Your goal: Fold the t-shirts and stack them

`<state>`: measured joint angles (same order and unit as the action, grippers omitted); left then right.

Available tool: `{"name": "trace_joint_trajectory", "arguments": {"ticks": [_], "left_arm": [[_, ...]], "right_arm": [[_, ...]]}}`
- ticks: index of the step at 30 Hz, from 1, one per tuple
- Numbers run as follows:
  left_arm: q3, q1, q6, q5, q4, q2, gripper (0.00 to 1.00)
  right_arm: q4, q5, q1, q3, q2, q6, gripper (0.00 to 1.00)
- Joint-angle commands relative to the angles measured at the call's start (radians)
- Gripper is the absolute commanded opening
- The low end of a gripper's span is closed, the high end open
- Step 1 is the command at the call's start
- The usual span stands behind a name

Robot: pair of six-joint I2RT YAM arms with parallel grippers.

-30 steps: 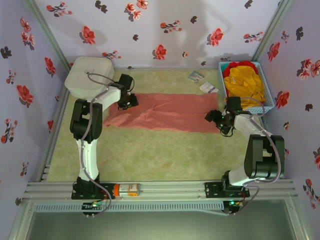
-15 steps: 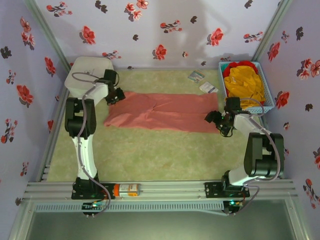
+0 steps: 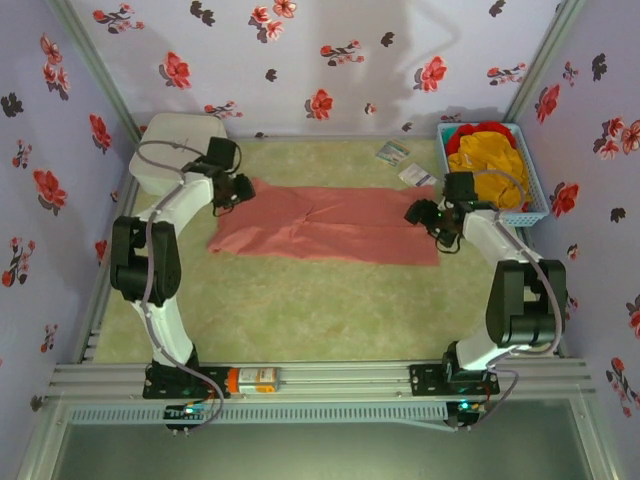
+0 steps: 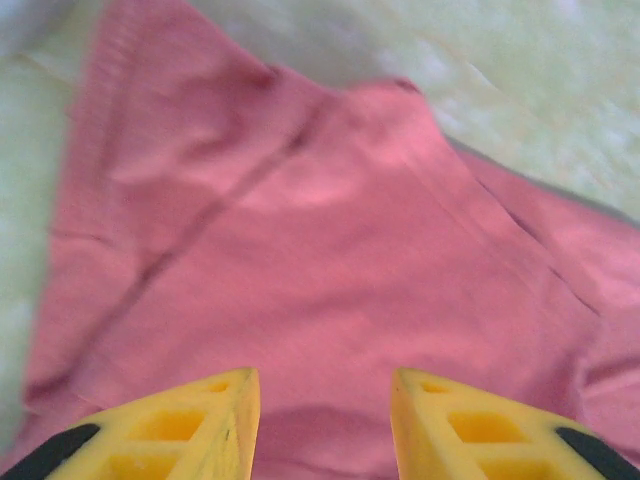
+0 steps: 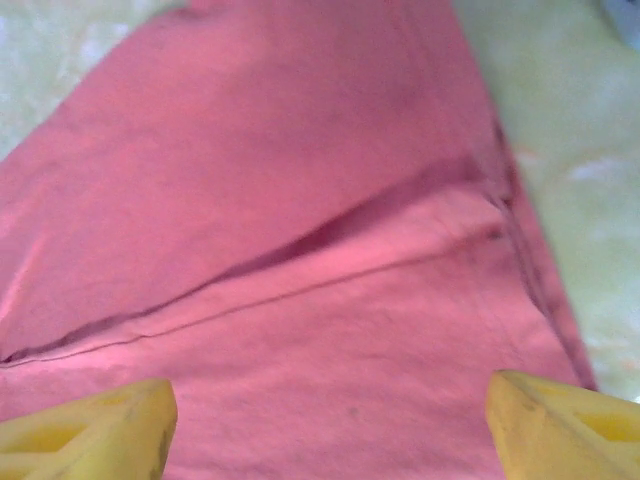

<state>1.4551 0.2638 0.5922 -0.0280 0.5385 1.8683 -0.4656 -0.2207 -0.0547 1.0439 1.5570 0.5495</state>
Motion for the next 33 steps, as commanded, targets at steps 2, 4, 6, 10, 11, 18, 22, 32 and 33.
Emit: {"name": "trace_joint_trajectory", "arguments": {"ticks": [2,4,6,10,11,18,22,32,33], "left_arm": [[-0.137,0.047,0.045,-0.039,-0.060,-0.017,0.39],[-0.200,0.050,0.055,-0.042,-0.080,-0.012,0.38],[-0.245,0.048,0.049,-0.035,-0.083,-0.012,0.38],[-0.283,0.040,0.041,-0.020,-0.085,-0.014,0.38],[-0.275,0.038,0.034,-0.018,-0.079,-0.007,0.38],[-0.140,0.040,-0.055,-0.026,0.028,0.117,0.37],[-0.053,0.026,-0.085,-0.039,0.075,0.175,0.37],[0.147,0.019,-0.114,-0.167,0.137,0.306,0.36],[0.182,0.021,-0.119,-0.167,0.153,0.323,0.36]], "right_arm": [[0.019,0.047,-0.044,0.101,0.108,-0.027,0.77],[0.028,0.050,-0.054,0.150,0.162,-0.030,0.72],[0.031,0.060,-0.058,0.191,0.208,-0.035,0.68],[-0.020,0.119,-0.065,0.297,0.319,-0.055,0.58],[-0.043,0.132,-0.068,0.324,0.347,-0.060,0.50],[-0.166,0.248,-0.112,0.386,0.465,-0.091,0.29],[-0.215,0.283,-0.134,0.371,0.476,-0.108,0.29],[-0.237,0.094,-0.236,0.140,0.348,-0.070,0.29],[-0.227,0.076,-0.259,0.096,0.320,-0.056,0.30]]}}
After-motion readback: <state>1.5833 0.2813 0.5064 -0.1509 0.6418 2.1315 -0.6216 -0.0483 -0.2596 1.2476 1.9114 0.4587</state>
